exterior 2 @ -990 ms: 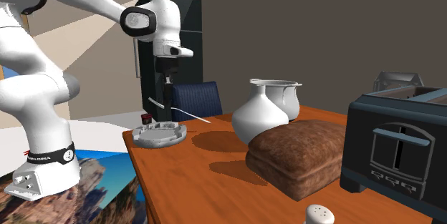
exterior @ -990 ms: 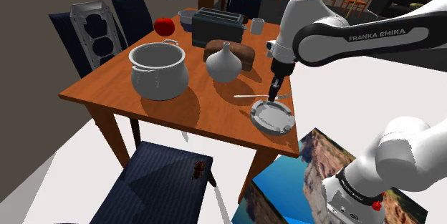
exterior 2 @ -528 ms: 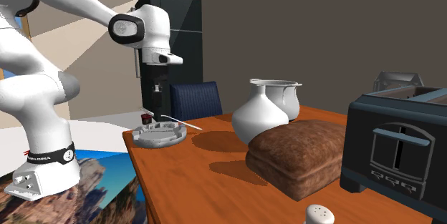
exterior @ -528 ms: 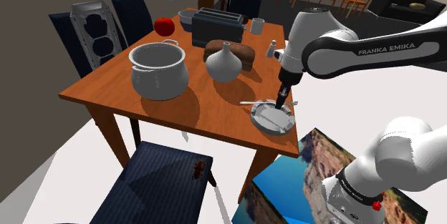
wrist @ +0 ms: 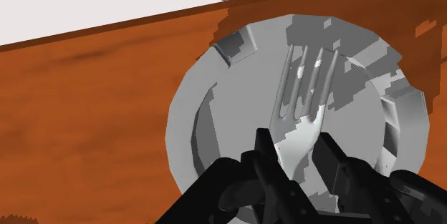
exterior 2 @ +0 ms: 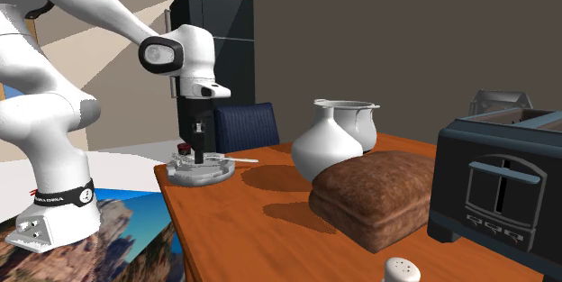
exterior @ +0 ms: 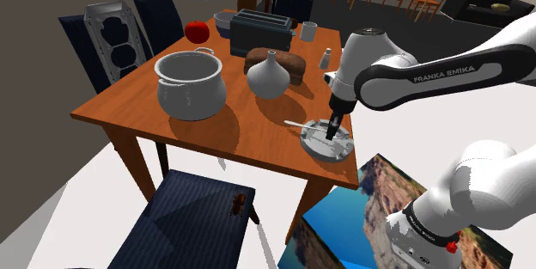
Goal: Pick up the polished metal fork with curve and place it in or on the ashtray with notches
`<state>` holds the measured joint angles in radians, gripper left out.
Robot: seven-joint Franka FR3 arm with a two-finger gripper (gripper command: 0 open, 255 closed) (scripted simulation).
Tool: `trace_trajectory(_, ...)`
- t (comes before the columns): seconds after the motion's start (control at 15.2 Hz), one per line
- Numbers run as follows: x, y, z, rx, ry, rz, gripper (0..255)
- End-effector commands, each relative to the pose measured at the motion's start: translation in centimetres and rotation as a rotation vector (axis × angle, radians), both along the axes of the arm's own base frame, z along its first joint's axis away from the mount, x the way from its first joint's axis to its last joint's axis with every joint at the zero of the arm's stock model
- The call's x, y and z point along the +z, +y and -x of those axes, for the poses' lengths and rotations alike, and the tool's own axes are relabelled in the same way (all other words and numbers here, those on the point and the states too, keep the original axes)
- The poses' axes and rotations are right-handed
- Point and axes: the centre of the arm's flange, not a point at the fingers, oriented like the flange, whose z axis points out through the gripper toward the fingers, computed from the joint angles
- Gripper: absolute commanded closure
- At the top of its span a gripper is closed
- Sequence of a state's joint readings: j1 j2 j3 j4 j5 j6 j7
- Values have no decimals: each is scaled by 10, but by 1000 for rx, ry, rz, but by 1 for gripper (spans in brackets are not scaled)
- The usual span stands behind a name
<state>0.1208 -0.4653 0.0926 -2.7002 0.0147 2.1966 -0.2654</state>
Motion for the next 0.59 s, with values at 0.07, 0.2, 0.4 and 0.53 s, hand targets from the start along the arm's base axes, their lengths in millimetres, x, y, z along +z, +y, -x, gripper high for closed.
trace_trajectory(0.07, -7, 0, 1, 0, 0, 0, 255)
trace_trajectory(0.2, -7, 0, 1, 0, 0, 0, 255)
trace_trajectory(0.4, -7, 0, 1, 0, 0, 0, 255)
trace_trajectory(0.53, -7, 0, 1, 0, 0, 0, 0)
